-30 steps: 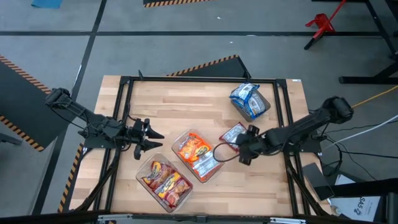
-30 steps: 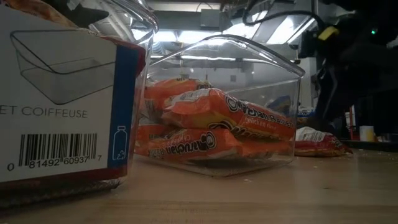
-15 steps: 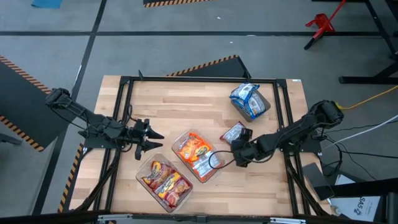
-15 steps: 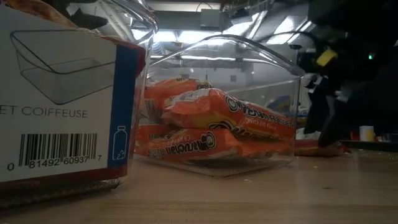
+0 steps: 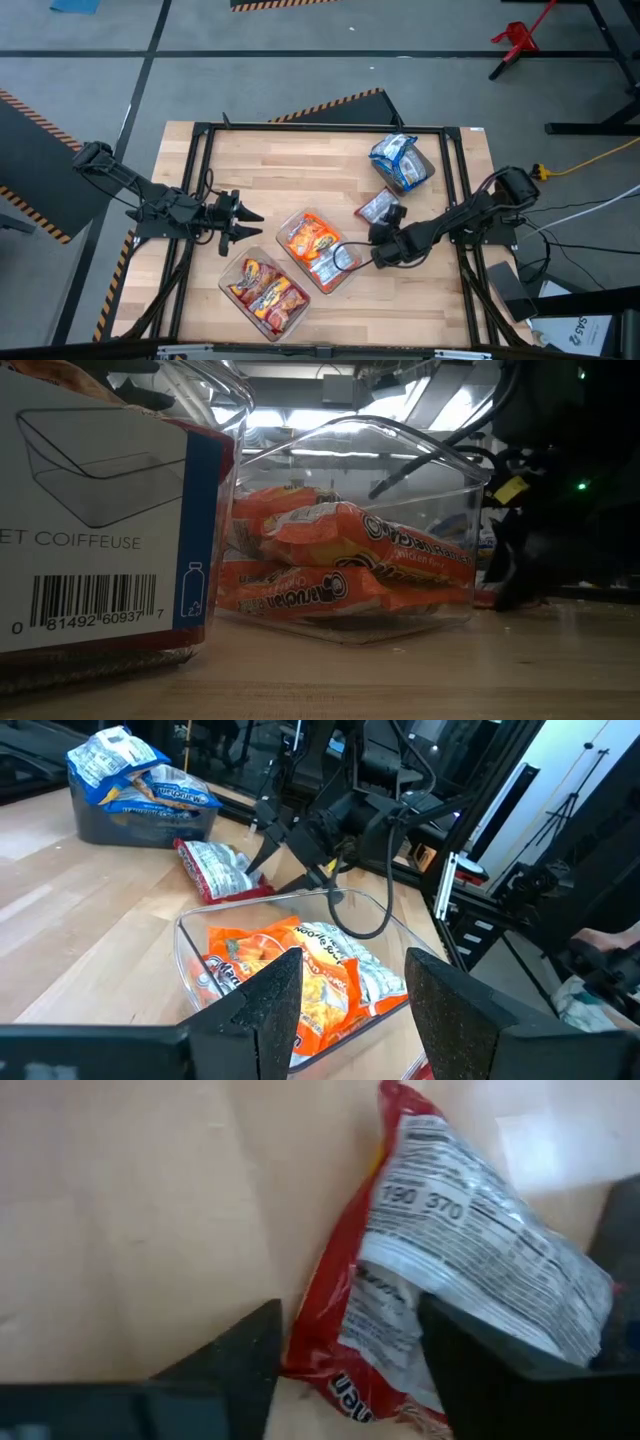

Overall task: Sort Maruchan noodles
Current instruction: Put the red noodle pack into the bottom transparent bin

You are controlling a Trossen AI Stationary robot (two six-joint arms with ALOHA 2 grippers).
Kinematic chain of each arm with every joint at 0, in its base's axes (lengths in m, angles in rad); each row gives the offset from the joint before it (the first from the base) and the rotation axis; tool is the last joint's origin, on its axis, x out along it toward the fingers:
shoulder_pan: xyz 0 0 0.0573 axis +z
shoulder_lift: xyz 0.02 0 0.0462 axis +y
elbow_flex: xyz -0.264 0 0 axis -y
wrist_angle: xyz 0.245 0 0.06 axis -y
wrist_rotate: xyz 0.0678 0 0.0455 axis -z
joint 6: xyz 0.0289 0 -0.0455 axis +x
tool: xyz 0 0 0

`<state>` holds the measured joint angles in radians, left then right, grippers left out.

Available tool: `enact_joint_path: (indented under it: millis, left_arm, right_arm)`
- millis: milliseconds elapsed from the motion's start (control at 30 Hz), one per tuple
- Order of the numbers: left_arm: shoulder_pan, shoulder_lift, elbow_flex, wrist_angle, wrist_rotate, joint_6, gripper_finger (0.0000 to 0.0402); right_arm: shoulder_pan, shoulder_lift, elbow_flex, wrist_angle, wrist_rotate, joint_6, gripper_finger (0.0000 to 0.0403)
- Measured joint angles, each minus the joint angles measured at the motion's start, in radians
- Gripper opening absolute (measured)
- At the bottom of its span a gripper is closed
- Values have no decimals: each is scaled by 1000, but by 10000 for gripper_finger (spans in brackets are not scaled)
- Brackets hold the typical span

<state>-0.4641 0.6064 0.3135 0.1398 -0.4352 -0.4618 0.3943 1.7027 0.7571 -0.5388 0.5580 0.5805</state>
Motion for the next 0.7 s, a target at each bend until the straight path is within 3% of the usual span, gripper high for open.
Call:
enact_joint_path:
  millis: [333, 467, 700]
  left_arm:
    - [0, 0, 0, 3, -1, -8, 172]
    - [0, 0, 0, 3, -1, -29, 172]
    - [0, 0, 0, 4, 0, -33, 172]
  right_arm:
    - [-3, 4, 34, -63, -12, 144, 19]
    - [-3, 6, 125, -158, -81, 184, 12]
    - [-2, -35, 330, -411, -15, 258, 1]
